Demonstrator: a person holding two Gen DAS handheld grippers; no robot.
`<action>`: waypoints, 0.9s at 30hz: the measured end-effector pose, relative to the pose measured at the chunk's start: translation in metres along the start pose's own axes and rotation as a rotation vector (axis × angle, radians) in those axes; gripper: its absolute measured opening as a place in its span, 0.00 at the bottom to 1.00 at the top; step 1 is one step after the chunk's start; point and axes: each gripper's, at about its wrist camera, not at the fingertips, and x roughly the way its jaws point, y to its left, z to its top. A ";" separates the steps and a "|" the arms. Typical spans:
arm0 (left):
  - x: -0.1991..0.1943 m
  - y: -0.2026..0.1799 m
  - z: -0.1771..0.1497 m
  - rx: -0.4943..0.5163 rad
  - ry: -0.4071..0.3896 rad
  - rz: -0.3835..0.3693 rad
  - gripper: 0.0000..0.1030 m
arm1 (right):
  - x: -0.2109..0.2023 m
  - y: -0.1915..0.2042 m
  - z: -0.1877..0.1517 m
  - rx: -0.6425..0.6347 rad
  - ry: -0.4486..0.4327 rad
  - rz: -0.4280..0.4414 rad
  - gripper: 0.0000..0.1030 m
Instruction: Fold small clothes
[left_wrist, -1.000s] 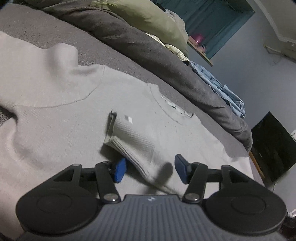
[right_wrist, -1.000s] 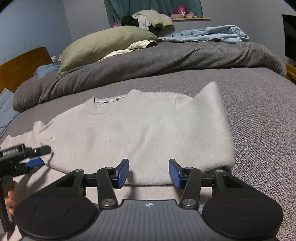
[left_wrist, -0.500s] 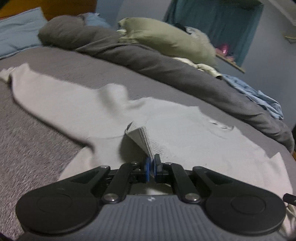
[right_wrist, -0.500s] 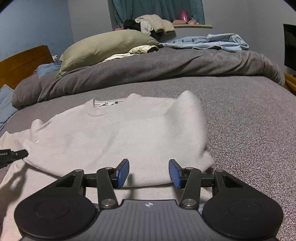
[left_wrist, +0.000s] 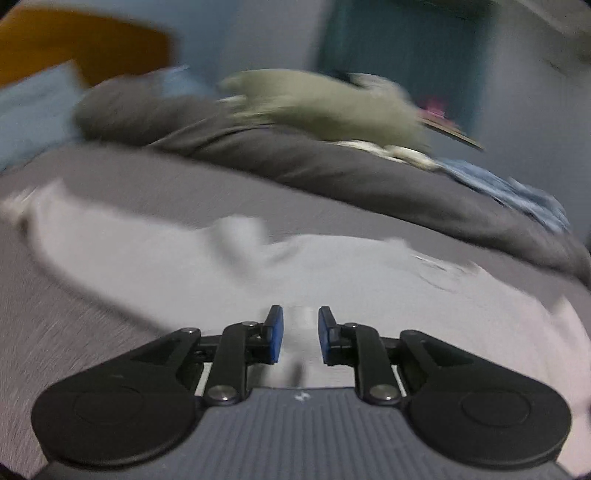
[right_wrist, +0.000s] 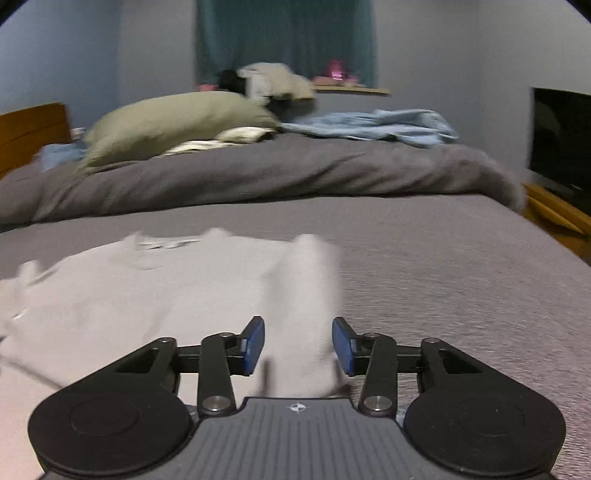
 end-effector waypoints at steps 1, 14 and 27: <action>0.003 -0.010 0.001 0.062 0.003 -0.053 0.14 | 0.005 -0.003 0.001 0.008 0.006 -0.017 0.32; 0.025 0.003 -0.027 0.103 0.166 -0.060 0.17 | 0.048 -0.030 -0.005 0.147 0.126 -0.044 0.42; 0.024 0.004 -0.031 0.113 0.165 -0.078 0.18 | 0.095 0.001 0.041 -0.008 0.084 0.000 0.11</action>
